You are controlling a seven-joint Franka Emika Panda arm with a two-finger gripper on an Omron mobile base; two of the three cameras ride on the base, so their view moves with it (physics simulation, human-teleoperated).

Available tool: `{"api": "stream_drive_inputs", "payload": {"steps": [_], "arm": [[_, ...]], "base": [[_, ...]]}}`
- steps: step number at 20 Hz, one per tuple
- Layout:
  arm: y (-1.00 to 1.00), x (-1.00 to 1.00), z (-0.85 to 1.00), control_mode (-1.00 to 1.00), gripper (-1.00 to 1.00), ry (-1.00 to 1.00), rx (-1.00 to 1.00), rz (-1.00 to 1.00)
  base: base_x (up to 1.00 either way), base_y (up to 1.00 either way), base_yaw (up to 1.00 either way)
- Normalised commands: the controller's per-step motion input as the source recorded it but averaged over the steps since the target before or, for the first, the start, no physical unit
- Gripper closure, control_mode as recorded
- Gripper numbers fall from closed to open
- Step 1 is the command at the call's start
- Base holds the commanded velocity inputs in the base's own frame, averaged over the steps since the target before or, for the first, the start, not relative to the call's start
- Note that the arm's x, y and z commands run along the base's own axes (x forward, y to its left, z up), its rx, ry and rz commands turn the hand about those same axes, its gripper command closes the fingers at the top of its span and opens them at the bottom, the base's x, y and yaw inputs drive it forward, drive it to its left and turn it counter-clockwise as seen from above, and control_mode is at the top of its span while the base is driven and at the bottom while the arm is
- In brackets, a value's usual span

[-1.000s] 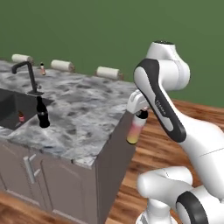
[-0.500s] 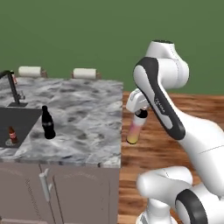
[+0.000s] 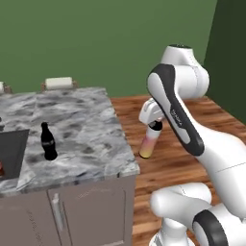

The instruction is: Place the large bottle from the dining counter next to the other large bottle outside the sink, and place the small bottle from the dining counter next to the other small bottle inside the sink.

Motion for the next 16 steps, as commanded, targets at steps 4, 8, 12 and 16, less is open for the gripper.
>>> {"api": "stream_drive_inputs", "payload": {"steps": [4, 8, 12, 16], "arm": [[0.0, 0.0, 0.0, 1.0, 1.0, 0.0, 0.0, 0.0], [0.0, 0.0, 0.0, 1.0, 1.0, 0.0, 0.0, 0.0], [0.0, 0.0, 0.0, 1.0, 1.0, 0.0, 0.0, 0.0], [0.0, 0.0, 0.0, 1.0, 1.0, 0.0, 0.0, 0.0]], "base": [[0.06, 0.96, -0.43], [-0.02, 1.0, -0.3], [-0.06, 0.86, -0.18], [0.04, 0.68, -0.17]]}}
